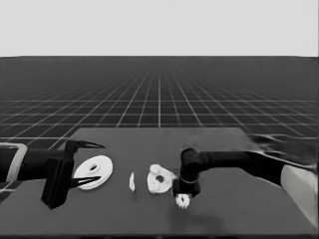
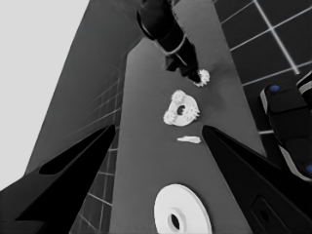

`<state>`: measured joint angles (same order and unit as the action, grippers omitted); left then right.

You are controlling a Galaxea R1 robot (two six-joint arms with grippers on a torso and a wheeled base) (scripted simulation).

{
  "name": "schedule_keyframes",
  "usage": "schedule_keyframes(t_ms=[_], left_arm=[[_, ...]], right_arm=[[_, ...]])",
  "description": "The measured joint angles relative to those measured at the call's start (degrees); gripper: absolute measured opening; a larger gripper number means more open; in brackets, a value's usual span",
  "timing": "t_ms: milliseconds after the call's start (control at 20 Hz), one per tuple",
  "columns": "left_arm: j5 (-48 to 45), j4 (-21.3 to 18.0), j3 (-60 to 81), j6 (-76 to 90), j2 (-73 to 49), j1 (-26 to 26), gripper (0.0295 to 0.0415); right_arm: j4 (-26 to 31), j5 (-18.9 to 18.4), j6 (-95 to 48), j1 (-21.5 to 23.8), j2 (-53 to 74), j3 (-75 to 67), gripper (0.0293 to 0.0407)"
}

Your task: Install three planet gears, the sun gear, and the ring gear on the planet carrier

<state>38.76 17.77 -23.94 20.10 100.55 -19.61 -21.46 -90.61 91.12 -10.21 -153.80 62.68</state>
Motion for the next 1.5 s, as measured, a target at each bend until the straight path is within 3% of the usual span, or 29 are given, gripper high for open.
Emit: schedule_keyframes(t_ms=[150, 400, 500, 550, 900, 1050, 1400, 1500], left_arm=[[0.0, 0.0, 0.0, 0.0, 0.0, 0.0, 0.0385], [0.0, 0.0, 0.0, 0.0, 0.0, 0.0, 0.0385], [0.0, 0.0, 0.0, 0.0, 0.0, 0.0, 0.0385], [0.0, 0.0, 0.0, 0.0, 0.0, 0.0, 0.0385], [0.0, 0.0, 0.0, 0.0, 0.0, 0.0, 0.0385], [0.0, 0.0, 0.0, 0.0, 0.0, 0.0, 0.0385], [0.0, 0.0, 0.0, 0.0, 0.0, 0.0, 0.0385], [0.0, 0.0, 0.0, 0.0, 0.0, 0.0, 0.0385]], right_arm=[[-3.6, 1.0, -2.1, -3.8, -0.5, 2.8, 0.0385], [-4.5, 1.3, -2.6, -4.5, -0.6, 3.5, 0.0385], [-4.5, 1.3, -2.6, -4.6, -0.6, 3.6, 0.0314], [-4.5, 1.3, -2.6, -4.6, -0.6, 3.6, 0.031], [-4.5, 1.3, -2.6, -4.6, -0.6, 3.6, 0.031], [6.4, -0.6, 2.6, 6.2, 0.5, -3.2, 0.031], [9.6, -0.3, 3.2, 9.4, 0.5, -3.8, 0.031], [11.6, 1.4, -5.1, 11.5, -13.0, 18.2, 0.031]])
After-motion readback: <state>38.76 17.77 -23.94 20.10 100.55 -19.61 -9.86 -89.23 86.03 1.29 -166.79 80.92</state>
